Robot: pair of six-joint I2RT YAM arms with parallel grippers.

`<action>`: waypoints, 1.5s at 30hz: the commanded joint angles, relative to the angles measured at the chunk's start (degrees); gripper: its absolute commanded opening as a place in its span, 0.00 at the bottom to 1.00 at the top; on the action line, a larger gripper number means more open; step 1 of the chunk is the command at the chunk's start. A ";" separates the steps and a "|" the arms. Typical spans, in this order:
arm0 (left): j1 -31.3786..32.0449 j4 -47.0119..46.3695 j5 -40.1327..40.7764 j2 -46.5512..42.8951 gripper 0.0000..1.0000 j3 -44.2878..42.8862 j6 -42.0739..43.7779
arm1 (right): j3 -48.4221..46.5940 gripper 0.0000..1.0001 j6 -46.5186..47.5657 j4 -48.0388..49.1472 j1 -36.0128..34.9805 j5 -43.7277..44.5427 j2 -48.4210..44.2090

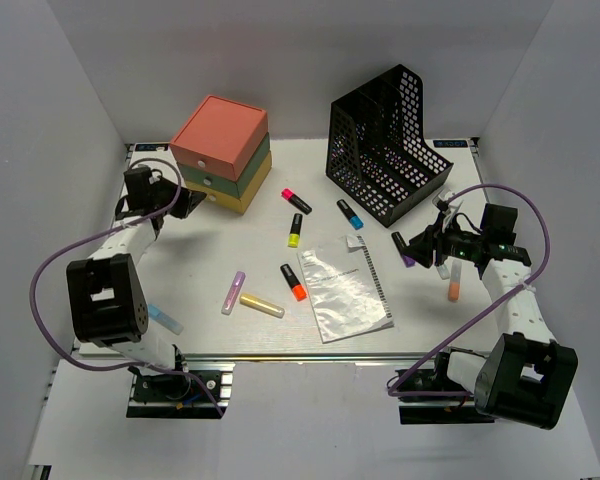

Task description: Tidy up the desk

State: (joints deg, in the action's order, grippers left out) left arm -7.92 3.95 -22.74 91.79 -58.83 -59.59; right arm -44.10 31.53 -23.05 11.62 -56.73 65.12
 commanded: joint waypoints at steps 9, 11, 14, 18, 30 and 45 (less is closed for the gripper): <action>-4.82 -25.99 -18.10 4.35 0.22 7.85 3.78 | -1.78 0.49 4.59 -3.58 0.34 -1.63 1.76; -5.43 -32.22 -23.46 7.69 0.36 7.50 1.95 | -1.87 0.50 4.86 -4.02 0.25 -1.63 1.94; -5.96 -44.35 -24.46 9.37 0.65 10.31 -3.24 | -1.69 0.50 4.68 -3.58 0.16 -1.10 2.02; -5.96 -47.89 -23.49 11.30 0.64 9.87 -4.57 | -1.61 0.49 4.59 -3.41 0.16 -0.93 2.03; -6.49 -61.50 -23.93 18.51 0.41 9.17 -11.15 | -1.69 0.49 4.24 -3.23 -0.02 -1.01 1.94; -7.01 -71.17 -24.10 25.63 0.50 6.36 -14.76 | -1.52 0.49 4.33 -3.23 -0.10 -1.01 2.20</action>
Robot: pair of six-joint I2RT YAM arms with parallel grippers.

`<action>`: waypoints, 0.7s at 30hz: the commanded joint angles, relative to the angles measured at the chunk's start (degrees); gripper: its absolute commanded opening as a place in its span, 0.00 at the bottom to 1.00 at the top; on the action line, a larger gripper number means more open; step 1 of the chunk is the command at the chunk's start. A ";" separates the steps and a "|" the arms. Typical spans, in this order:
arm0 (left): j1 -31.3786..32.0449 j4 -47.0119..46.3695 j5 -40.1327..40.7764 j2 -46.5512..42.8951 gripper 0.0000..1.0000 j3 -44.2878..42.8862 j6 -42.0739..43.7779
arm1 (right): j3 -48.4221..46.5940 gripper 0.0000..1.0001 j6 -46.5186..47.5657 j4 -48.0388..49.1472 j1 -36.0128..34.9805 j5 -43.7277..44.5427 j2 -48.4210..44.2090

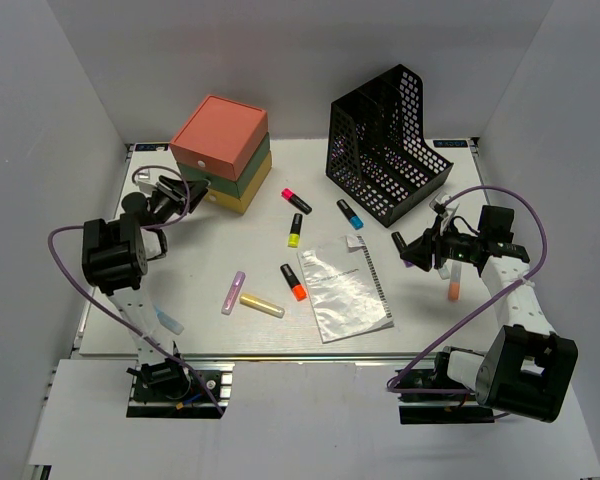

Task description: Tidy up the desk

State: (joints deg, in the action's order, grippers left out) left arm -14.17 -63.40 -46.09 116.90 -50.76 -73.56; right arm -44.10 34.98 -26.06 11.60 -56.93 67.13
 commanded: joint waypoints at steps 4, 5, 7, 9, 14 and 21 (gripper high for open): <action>-0.77 -6.30 -0.94 2.62 0.51 -2.41 -1.85 | -1.61 0.49 0.79 -0.21 -0.08 -0.73 0.28; -0.77 -7.52 -1.20 3.41 0.51 -2.41 -2.29 | -1.69 0.49 0.79 -0.21 0.09 -0.73 0.28; -0.77 -8.67 -1.29 4.03 0.53 -2.41 -2.81 | -1.61 0.49 0.79 -0.21 0.01 -0.64 0.37; -0.77 -9.73 -1.29 4.65 0.53 -2.59 -3.34 | -1.69 0.49 0.79 -0.21 0.01 -0.56 0.28; -0.77 -12.71 -1.02 5.97 0.53 -3.46 -5.10 | -1.61 0.49 0.79 -0.13 0.01 -0.47 0.54; -0.77 -13.16 -0.85 7.64 0.54 -4.78 -6.07 | -1.52 0.49 0.79 -0.04 0.01 -0.38 0.80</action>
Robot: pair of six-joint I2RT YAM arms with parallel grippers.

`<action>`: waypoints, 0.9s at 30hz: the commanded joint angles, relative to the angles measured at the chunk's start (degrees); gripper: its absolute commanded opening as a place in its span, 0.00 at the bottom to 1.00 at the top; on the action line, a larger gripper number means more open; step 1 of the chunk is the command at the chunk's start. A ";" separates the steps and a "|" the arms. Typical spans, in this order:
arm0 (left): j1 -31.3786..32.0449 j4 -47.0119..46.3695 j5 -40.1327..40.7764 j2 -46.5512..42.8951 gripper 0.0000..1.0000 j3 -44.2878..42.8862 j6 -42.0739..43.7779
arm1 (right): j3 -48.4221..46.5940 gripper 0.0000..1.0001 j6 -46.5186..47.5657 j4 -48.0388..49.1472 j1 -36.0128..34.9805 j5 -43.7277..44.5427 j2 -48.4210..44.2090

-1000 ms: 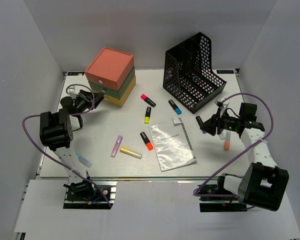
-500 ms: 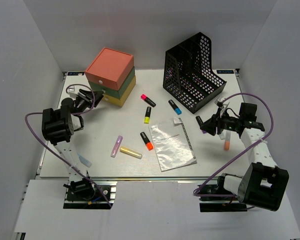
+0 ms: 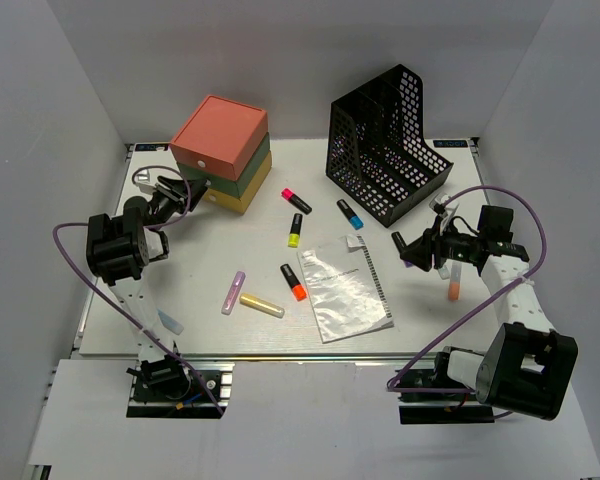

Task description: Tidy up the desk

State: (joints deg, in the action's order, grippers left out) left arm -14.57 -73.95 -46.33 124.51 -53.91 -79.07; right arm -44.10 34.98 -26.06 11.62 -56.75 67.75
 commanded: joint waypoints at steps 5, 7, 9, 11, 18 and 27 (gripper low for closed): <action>-0.37 -2.51 -0.08 1.09 0.55 -1.99 -0.83 | -1.52 0.49 0.70 -0.04 -0.02 -0.47 0.19; -0.37 -2.42 -0.08 1.17 0.55 -2.51 -1.00 | -1.61 0.49 0.70 0.05 -0.02 -0.46 0.28; -0.37 -1.99 -0.08 1.26 0.55 -2.78 -1.00 | -1.61 0.49 0.61 -0.04 -0.02 -0.38 0.28; 0.24 -1.55 -0.08 1.35 0.56 -3.48 -1.00 | -1.52 0.49 0.70 0.05 -0.02 -0.38 0.37; 0.77 -0.31 0.36 1.44 0.55 -4.28 -1.09 | -1.61 0.49 0.70 -0.04 -0.02 -0.20 0.37; 0.77 2.14 0.27 1.18 0.56 -3.92 -0.47 | -1.61 0.49 0.70 -0.04 -0.10 -0.29 0.19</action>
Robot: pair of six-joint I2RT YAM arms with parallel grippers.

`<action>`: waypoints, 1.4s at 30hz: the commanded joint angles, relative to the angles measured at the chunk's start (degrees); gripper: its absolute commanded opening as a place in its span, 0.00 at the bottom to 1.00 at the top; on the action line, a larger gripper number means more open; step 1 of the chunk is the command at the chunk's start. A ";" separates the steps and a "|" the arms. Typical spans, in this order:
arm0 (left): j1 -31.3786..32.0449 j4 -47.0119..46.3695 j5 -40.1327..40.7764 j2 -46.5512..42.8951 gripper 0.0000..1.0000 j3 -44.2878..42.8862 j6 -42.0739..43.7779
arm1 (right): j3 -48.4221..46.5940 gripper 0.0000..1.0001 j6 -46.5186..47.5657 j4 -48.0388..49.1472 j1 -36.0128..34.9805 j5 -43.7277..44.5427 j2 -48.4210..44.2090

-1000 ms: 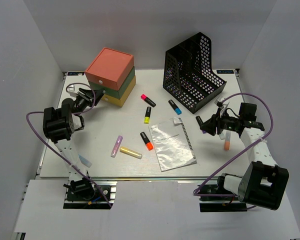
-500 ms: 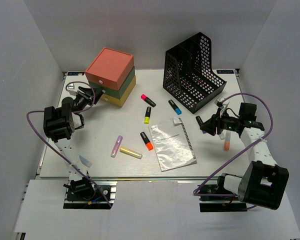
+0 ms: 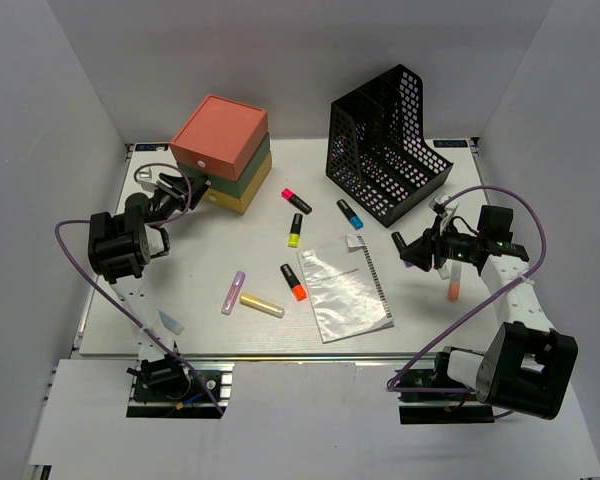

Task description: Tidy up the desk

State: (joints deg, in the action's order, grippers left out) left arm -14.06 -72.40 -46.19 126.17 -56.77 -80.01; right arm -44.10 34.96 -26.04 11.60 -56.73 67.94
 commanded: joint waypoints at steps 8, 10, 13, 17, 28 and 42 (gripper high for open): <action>0.79 3.58 0.05 -0.93 0.51 -1.67 1.61 | -1.61 0.49 0.64 -0.06 0.09 -0.22 -0.09; 0.79 4.02 0.05 -0.93 0.48 -1.76 1.61 | -1.61 0.49 0.64 -0.06 0.01 -0.22 0.00; 0.79 4.72 0.40 -1.10 0.47 -1.59 1.87 | -1.61 0.49 0.64 0.03 -0.08 -0.14 0.00; 0.79 4.99 0.49 -1.28 0.42 -1.41 1.96 | -1.61 0.49 0.64 0.03 0.01 -0.14 0.00; 0.10 4.64 0.49 -4.09 0.26 1.84 1.96 | -1.61 0.49 0.64 -0.06 0.18 -0.14 -0.18; -2.19 3.23 -0.91 -11.64 0.27 13.52 3.71 | -1.43 0.49 0.64 0.03 0.18 -0.22 -0.71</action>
State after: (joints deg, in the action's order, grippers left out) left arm -15.68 -69.91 -45.50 118.50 -45.87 -78.43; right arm -44.10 34.96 -26.04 11.62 -56.71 67.92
